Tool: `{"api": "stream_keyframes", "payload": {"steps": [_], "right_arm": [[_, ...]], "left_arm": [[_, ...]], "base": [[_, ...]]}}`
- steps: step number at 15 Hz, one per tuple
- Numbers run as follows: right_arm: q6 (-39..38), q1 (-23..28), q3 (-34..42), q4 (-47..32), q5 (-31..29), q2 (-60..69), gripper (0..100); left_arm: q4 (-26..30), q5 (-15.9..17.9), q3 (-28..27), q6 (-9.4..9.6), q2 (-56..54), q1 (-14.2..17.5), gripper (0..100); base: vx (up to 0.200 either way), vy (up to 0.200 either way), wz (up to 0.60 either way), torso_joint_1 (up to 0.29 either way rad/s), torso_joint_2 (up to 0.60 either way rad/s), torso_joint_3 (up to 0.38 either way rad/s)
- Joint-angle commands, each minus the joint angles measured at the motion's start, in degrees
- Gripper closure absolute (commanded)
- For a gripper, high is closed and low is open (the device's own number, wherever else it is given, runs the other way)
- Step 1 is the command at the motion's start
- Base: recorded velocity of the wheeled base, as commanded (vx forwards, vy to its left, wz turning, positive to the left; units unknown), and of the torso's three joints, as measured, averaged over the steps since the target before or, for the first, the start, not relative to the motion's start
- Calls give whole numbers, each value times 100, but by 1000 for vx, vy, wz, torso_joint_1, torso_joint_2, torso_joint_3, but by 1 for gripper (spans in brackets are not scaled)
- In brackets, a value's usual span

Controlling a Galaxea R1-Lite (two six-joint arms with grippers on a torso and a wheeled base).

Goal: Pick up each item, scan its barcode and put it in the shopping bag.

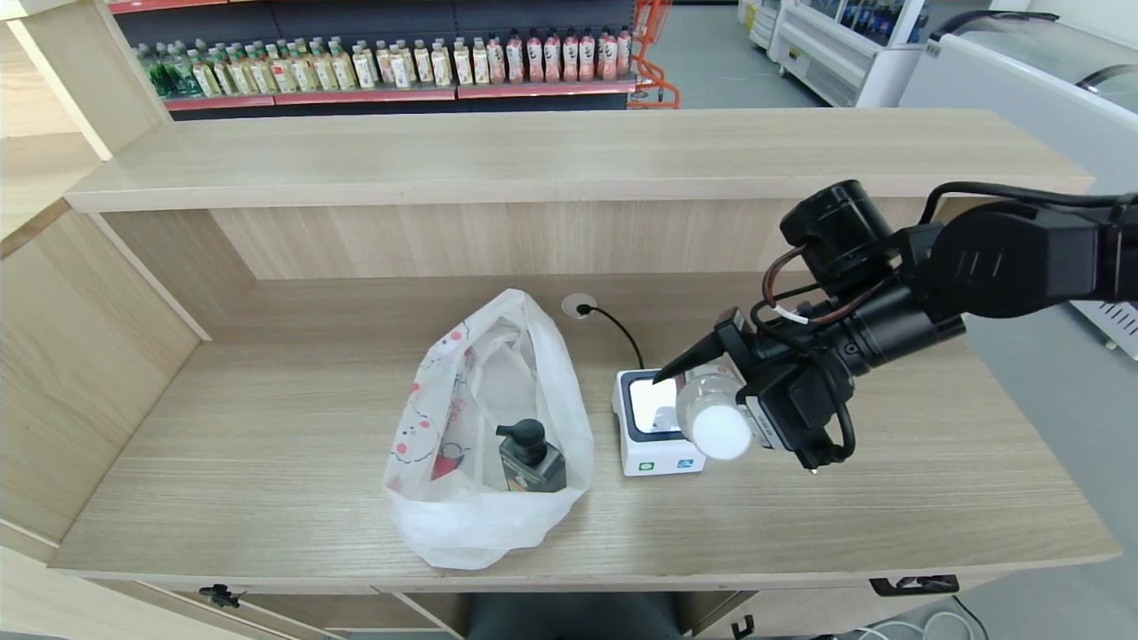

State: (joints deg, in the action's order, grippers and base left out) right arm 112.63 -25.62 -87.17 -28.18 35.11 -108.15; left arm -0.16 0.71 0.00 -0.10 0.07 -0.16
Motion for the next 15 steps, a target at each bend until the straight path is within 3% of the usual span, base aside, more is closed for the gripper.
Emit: {"api": "stream_keyframes", "payload": {"steps": [1, 15], "right_arm": [[40, -13, -1, 15, 5, -215, 100], [339, 40, -344, 41, -30, -654, 100]], "left_arm": [[-2, 0, 0, -8, 1, -2, 0], [-2, 0, 0, -8, 1, -2, 0]], "base": [[0, 0, 0, 0, 0, 0], [0, 0, 0, 0, 0, 0]]}}
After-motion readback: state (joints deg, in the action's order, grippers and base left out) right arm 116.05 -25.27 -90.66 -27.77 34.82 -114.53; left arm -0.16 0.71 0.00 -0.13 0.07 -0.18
